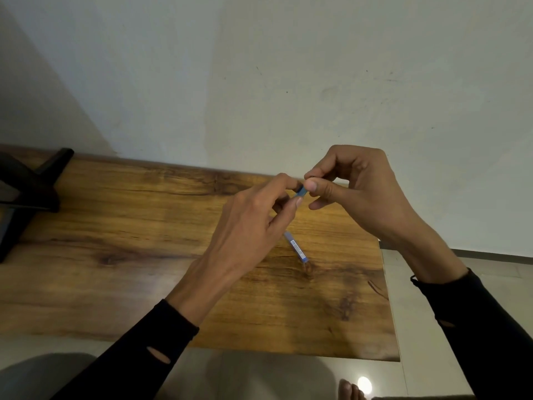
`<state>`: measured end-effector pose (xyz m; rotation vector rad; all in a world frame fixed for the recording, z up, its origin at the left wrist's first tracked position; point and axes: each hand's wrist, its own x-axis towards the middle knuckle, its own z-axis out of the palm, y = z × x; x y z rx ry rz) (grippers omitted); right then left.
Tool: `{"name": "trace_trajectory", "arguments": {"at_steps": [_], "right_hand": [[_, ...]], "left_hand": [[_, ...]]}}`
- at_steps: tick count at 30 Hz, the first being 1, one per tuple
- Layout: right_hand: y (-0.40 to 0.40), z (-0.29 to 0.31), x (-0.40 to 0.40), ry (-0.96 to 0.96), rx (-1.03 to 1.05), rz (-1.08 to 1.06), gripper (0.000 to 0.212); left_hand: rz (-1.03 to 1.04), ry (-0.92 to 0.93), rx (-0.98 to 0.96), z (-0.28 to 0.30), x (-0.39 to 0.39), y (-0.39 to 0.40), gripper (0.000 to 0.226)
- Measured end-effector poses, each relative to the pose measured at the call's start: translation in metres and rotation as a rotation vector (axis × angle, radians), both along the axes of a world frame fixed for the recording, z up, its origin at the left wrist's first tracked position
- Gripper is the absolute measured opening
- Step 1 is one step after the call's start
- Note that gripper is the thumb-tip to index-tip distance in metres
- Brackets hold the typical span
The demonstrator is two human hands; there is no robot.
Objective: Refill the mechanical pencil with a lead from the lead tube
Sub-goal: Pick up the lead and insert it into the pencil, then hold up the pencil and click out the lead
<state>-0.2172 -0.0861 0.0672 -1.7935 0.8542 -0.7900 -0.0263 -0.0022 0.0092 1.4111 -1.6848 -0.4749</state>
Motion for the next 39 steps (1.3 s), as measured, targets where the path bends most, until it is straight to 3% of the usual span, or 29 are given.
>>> {"name": "trace_trajectory", "arguments": {"at_steps": [10, 16, 21, 27, 30, 39], "right_hand": [[0.001, 0.007, 0.003, -0.041, 0.033, -0.014, 0.007], [0.012, 0.012, 0.013, -0.064, -0.025, -0.072, 0.016], [0.011, 0.041, 0.013, -0.349, 0.143, -0.198, 0.009], [0.023, 0.078, 0.021, -0.761, 0.472, -0.207, 0.037], [0.028, 0.090, 0.025, -0.828, 0.560, -0.218, 0.052], [0.033, 0.116, 0.015, -1.001, 0.645, -0.279, 0.049]], "left_hand": [[0.018, 0.091, 0.030, 0.009, 0.000, -0.001, 0.015], [0.044, 0.357, 0.099, 0.030, 0.001, -0.005, 0.015], [0.096, 0.504, 0.135, 0.038, 0.003, -0.004, 0.035], [0.126, 0.564, 0.009, 0.054, 0.016, -0.003, 0.041], [0.132, 0.537, -0.016, 0.058, 0.016, -0.004, 0.038], [0.154, 0.525, -0.086, 0.070, 0.025, -0.004, 0.032]]}}
